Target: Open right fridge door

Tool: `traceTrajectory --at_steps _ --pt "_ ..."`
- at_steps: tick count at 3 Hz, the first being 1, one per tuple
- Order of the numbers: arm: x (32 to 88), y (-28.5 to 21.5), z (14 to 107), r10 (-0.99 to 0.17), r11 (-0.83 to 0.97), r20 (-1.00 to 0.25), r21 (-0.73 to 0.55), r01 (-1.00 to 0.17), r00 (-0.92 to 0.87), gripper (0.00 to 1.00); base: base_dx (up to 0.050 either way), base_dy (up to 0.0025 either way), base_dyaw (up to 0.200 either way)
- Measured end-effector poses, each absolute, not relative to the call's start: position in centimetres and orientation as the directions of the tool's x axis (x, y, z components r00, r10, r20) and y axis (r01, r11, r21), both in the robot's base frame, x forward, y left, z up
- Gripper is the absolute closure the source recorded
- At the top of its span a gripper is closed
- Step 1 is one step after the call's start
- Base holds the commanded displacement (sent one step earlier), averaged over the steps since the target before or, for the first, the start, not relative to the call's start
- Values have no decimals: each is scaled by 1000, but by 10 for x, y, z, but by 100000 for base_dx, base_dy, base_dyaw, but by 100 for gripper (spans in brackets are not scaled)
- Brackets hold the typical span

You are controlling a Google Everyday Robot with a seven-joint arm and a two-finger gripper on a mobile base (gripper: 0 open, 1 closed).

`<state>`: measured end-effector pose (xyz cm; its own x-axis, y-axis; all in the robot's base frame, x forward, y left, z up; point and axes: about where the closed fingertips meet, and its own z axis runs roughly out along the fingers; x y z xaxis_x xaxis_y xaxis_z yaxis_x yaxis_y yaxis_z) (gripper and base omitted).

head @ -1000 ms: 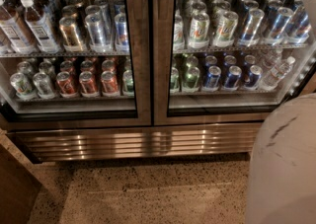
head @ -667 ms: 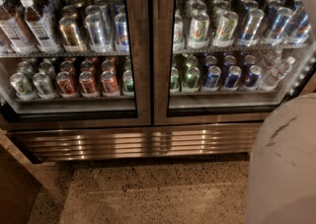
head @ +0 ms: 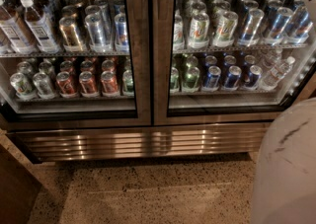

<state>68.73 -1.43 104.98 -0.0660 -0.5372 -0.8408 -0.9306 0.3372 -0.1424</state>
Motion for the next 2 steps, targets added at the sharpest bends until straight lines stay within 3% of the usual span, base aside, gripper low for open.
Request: traceTrajectory --at_steps 2 --pt "688 -13 1050 -547 346 -836 -179 -921 -43 100 0 0 0"
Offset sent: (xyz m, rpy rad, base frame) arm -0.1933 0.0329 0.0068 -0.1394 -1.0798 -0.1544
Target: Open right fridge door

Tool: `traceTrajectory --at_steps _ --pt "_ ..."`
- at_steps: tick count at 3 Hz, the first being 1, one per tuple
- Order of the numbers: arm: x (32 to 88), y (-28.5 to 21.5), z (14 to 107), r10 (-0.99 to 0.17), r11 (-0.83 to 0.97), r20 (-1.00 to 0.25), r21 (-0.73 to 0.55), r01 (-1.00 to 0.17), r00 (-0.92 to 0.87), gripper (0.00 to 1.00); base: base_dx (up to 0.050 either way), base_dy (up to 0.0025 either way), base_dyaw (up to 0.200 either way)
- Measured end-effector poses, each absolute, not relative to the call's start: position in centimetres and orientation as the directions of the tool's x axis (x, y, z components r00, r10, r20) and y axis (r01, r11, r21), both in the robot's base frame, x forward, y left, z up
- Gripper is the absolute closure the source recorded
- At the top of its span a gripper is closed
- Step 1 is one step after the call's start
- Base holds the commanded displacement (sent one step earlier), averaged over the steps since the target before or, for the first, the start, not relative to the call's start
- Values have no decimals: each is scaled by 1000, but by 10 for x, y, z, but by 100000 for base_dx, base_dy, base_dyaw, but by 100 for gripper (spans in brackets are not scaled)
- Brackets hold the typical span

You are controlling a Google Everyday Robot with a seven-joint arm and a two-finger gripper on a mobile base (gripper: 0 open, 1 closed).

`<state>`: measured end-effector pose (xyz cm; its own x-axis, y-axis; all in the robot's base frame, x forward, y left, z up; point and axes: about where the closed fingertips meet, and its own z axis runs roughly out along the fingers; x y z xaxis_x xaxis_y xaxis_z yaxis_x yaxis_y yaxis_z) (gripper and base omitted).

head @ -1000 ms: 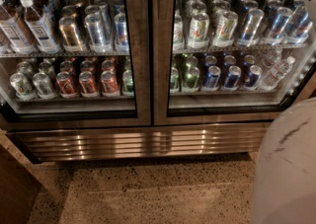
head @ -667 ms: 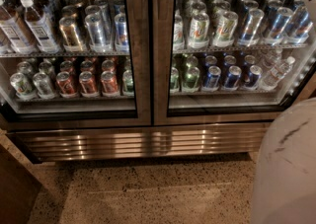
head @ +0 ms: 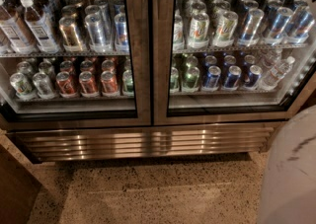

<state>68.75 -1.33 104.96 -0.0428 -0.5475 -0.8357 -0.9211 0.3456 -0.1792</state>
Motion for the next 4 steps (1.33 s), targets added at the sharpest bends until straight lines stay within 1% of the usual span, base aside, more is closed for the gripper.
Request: traceTrajectory --at_steps 1,2,4 --pt "687 -13 1050 -547 347 -837 -208 -915 -18 100 0 0 0" --pt "688 -13 1050 -547 347 -837 -208 -915 -17 100 0 0 0" --pt "691 -16 1053 -554 363 -832 -275 -890 31 100 0 0 0"
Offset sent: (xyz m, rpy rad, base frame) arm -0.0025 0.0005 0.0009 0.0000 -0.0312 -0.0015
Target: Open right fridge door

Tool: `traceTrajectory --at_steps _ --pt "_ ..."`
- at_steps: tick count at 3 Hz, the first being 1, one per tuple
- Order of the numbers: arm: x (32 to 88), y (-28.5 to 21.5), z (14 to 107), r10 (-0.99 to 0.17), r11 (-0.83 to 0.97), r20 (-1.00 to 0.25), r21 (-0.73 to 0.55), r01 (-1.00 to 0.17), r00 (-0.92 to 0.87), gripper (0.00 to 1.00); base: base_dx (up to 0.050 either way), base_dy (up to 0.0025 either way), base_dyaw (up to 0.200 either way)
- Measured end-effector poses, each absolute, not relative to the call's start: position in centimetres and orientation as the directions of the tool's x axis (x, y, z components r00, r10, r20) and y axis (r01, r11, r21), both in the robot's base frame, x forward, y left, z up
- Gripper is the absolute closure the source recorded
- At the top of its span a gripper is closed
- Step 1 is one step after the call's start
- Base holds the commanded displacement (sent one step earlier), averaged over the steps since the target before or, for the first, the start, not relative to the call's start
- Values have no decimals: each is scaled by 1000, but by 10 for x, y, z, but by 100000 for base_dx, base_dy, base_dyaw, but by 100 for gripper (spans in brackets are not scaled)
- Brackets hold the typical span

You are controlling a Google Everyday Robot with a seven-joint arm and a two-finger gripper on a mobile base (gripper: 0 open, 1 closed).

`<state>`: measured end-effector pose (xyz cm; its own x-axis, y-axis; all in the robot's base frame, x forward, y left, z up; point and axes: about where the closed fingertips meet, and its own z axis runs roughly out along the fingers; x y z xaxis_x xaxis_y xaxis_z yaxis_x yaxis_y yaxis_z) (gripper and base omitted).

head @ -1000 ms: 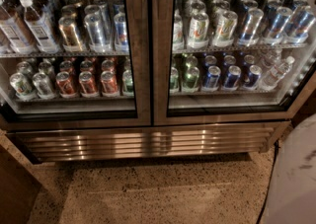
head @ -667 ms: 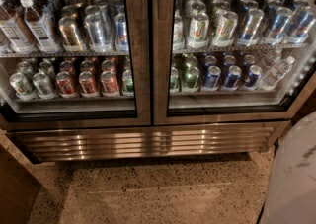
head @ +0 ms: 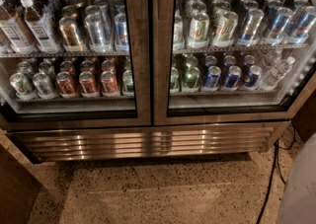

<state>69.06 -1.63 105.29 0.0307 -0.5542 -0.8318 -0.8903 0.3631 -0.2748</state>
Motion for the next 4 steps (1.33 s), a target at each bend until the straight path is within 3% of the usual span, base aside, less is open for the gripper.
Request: traceTrajectory --at_steps 4 --pt "688 -14 1055 -524 371 -851 -272 -888 41 100 0 0 0"
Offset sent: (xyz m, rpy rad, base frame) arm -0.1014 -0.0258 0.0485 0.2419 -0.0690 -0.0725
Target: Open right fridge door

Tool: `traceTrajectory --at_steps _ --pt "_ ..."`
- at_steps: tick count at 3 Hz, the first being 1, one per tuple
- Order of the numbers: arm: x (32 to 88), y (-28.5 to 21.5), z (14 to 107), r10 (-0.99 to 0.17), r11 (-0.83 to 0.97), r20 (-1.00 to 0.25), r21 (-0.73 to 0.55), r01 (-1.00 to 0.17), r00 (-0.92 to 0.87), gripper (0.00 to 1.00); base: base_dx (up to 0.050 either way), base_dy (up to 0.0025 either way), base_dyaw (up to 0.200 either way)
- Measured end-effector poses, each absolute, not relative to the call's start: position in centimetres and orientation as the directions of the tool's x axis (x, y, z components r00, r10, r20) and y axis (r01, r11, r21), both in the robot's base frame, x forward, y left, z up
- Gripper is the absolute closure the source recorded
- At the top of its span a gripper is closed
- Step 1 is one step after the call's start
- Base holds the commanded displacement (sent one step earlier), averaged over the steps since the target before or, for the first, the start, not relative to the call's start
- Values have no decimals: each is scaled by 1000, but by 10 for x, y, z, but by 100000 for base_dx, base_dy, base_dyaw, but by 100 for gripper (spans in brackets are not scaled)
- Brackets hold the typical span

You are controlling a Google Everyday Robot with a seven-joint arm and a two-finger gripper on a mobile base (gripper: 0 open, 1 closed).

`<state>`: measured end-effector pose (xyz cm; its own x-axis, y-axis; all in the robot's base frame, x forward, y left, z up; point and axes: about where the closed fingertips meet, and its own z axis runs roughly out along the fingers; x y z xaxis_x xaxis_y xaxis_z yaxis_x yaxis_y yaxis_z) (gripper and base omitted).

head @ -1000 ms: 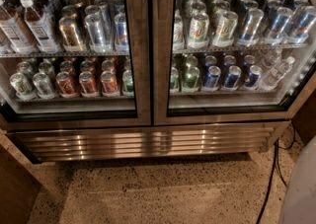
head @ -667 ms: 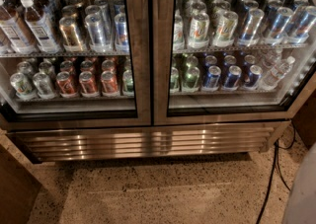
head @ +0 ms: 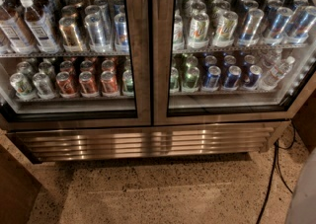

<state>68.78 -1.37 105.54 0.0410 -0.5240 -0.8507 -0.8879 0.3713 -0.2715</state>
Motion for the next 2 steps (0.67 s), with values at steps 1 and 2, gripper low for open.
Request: traceTrajectory --at_steps 1,2 --pt "690 -14 1054 -528 377 -847 -302 -876 64 100 0 0 0" --pt "690 -14 1054 -528 377 -847 -302 -876 64 100 0 0 0"
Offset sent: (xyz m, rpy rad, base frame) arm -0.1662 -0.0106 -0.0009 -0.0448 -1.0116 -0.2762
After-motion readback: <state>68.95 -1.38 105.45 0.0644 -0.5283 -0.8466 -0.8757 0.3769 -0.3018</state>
